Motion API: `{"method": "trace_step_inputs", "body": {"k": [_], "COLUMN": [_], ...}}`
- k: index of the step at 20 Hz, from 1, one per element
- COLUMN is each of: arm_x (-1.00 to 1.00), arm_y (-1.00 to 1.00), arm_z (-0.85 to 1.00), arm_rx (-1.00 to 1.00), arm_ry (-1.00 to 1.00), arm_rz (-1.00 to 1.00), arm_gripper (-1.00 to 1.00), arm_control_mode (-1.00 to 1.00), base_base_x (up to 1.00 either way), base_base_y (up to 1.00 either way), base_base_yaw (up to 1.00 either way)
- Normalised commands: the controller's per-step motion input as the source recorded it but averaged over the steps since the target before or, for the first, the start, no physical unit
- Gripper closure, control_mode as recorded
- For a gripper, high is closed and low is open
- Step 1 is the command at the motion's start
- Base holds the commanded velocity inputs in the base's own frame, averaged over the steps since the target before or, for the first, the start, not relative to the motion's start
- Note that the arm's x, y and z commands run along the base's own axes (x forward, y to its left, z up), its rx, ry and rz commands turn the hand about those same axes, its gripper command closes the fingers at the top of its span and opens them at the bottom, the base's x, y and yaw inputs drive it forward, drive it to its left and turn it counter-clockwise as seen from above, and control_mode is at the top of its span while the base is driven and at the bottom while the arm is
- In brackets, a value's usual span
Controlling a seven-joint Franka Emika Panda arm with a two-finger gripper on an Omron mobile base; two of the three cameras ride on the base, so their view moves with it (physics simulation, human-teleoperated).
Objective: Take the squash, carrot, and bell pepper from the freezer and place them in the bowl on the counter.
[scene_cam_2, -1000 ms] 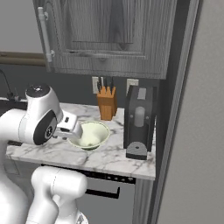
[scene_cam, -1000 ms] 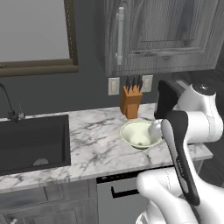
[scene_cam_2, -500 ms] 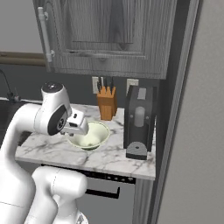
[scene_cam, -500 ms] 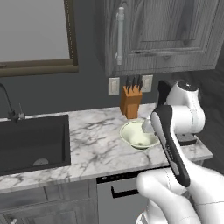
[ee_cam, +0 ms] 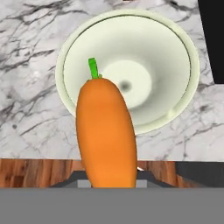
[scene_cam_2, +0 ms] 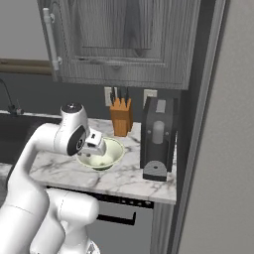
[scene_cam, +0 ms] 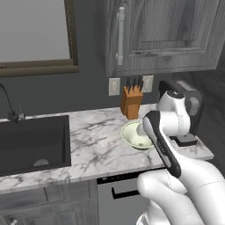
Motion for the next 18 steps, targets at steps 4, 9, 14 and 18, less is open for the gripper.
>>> {"method": "trace_step_inputs", "body": {"k": [4,9,14,18], "arm_x": [0.37,0.29,0.35,0.36], "arm_y": [0.00,0.00,-0.06,-0.12], "arm_z": [-0.53,-0.36,-0.22,-0.12], "arm_rx": [0.00,0.00,0.00,0.00], "arm_ry": [0.00,0.00,0.00,0.00], "arm_rz": [0.00,0.00,0.00,0.00], "arm_gripper": [1.00,1.00,1.00,1.00], "arm_control_mode": [-1.00,-1.00,-1.00,-1.00], "base_base_x": [0.00,0.00,0.00,0.00], "base_base_y": [0.00,0.00,0.00,0.00], "base_base_yaw": [0.00,0.00,0.00,0.00]}}
